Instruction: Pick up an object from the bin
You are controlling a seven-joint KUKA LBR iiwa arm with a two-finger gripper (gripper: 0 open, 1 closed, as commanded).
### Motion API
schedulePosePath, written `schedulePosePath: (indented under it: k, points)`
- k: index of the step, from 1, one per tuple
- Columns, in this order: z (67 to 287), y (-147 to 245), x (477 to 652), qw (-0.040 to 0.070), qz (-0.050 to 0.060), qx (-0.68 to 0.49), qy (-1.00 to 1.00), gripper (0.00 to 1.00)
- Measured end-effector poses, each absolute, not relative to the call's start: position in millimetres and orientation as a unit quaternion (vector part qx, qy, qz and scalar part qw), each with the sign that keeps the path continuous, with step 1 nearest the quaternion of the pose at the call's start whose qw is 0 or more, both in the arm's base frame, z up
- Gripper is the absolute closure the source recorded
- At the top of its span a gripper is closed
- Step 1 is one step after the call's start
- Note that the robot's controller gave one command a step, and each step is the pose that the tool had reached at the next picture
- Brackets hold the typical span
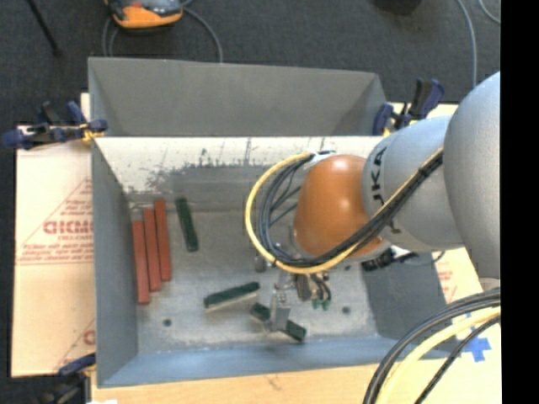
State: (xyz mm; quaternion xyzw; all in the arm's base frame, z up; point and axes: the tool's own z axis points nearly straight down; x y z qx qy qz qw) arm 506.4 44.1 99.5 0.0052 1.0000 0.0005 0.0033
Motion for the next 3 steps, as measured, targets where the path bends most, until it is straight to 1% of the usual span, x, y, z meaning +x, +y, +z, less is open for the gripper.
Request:
schedulePosePath:
  k: [1, 2, 3]
  points:
    - [70, 94, 504.9, 0.002, 0.001, 0.119, 0.993, 1.00]
    - [70, 94, 504.9, 0.002, 0.000, 0.118, 0.993, 1.00]
    - [251, 68, 509.1, 0.004, 0.001, 0.140, 0.990, 1.00]
